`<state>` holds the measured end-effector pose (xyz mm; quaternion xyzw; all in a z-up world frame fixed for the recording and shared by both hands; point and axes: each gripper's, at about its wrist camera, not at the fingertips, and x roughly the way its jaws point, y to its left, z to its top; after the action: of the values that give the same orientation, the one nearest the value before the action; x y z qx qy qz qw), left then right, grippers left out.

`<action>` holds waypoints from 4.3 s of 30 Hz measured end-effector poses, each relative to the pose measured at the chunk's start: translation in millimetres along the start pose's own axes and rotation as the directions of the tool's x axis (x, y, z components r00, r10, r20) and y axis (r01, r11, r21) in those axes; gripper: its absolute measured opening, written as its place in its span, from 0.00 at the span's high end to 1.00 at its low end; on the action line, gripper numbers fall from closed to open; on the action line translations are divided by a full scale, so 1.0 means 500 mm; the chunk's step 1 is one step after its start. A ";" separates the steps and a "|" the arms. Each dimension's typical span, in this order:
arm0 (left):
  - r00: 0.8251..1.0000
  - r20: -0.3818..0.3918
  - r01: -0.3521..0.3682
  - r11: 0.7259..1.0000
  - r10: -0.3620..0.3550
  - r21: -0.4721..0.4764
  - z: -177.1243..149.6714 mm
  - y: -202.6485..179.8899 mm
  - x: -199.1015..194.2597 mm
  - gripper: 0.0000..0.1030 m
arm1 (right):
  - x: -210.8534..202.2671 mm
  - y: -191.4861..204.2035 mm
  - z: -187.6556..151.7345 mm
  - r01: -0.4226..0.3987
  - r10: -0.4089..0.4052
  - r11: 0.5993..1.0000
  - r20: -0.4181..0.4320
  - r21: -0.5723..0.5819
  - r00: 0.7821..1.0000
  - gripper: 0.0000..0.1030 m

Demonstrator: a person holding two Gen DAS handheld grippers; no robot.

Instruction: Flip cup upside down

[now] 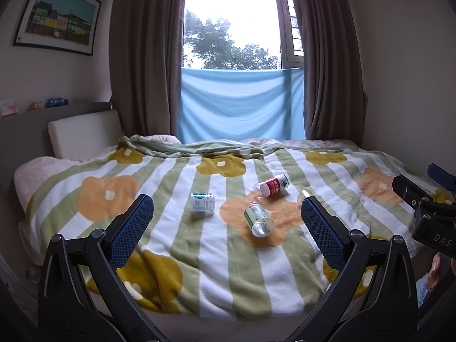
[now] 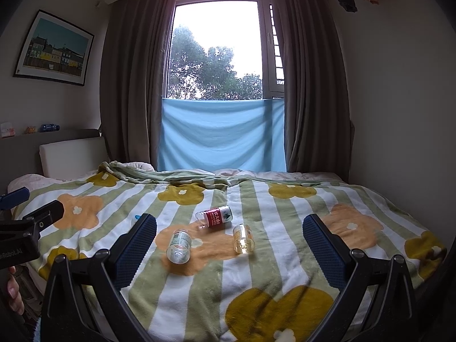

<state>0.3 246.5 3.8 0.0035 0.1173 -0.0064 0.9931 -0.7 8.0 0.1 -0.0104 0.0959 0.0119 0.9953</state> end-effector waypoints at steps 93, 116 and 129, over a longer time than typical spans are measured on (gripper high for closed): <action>0.479 -0.853 0.287 0.955 -0.208 -0.072 -0.143 -0.517 1.008 0.41 | 0.271 -0.210 -0.195 0.074 -0.054 0.995 -0.293 0.061 0.955 0.00; 0.618 -0.751 0.335 0.942 -0.231 -0.014 0.029 -0.266 0.624 0.41 | 0.227 -0.214 -0.172 0.048 -0.022 0.992 -0.211 0.116 0.977 0.00; 0.510 -0.829 0.244 0.963 -0.229 -0.116 -0.195 -0.144 0.624 0.41 | 0.221 -0.140 -0.182 -0.030 0.033 0.999 -0.201 0.017 0.979 0.00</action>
<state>279.7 171.8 -164.3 -0.0020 0.5749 -0.1398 0.8062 92.2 -61.5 -108.9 -0.0030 0.1965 0.0257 0.9802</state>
